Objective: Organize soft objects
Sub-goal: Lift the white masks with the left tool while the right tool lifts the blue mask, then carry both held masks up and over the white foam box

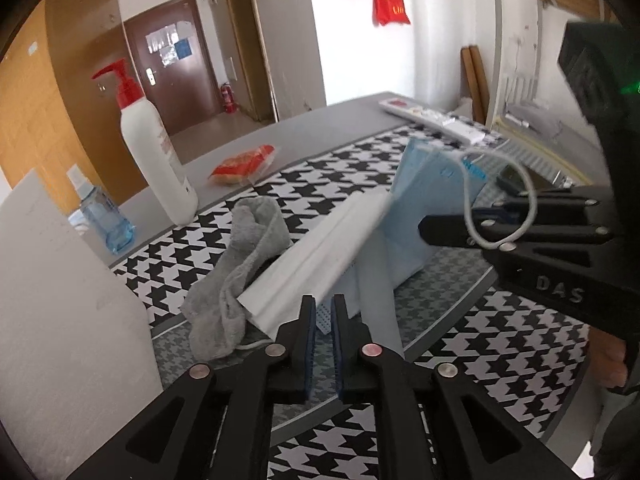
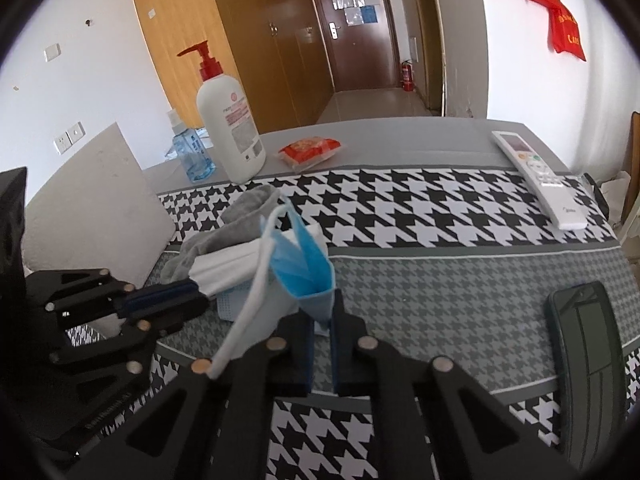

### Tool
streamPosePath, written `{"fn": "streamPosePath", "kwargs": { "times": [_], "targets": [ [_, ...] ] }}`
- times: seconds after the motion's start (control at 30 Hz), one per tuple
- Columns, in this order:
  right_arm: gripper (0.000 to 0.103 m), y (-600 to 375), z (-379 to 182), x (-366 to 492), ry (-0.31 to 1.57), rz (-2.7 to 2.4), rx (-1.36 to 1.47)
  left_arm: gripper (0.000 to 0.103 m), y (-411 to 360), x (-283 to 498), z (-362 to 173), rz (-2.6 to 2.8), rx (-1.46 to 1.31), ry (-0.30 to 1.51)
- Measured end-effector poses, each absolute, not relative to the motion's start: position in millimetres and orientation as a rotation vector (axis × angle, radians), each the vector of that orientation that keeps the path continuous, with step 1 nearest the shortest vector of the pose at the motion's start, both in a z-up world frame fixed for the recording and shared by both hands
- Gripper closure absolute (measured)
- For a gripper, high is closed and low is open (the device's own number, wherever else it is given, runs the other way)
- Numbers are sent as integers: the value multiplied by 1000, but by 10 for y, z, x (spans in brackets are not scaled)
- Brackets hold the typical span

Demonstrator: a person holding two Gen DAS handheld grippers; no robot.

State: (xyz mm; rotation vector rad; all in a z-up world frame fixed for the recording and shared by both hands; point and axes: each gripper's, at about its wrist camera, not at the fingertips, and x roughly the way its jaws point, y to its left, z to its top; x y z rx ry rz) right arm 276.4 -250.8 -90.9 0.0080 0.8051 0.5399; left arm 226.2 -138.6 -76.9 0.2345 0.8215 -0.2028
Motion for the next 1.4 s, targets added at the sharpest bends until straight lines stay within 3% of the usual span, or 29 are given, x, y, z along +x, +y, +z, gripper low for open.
{"fn": "streamPosePath", "kwargs": {
  "times": [0.07, 0.13, 0.17, 0.8, 0.87, 0.93, 1.03, 1.4],
  "targets": [
    [94, -2516, -916, 2766, 806, 545, 15, 82, -1414, 2290, -784, -197, 250, 825],
    [94, -2540, -915, 2753, 805, 553, 20, 66, -1440, 2307, -798, -190, 268, 829],
    [94, -2546, -912, 2751, 803, 556, 23, 64, -1458, 2310, -797, -186, 277, 823],
    [94, -2590, -910, 2722, 793, 598, 50, 63, -1543, 2639, -917, -87, 363, 846],
    [94, -2587, -913, 2718, 794, 595, 50, 66, -1531, 2661, -929, -99, 352, 854],
    [94, -2586, -916, 2718, 795, 593, 51, 83, -1533, 2681, -944, -103, 348, 866],
    [94, -2575, -915, 2730, 793, 589, 51, 99, -1504, 2707, -961, -102, 330, 877],
    [96, -2532, -755, 2640, 735, 587, 30, 99, -1347, 2479, -577, -135, 225, 775]
  ]
}}
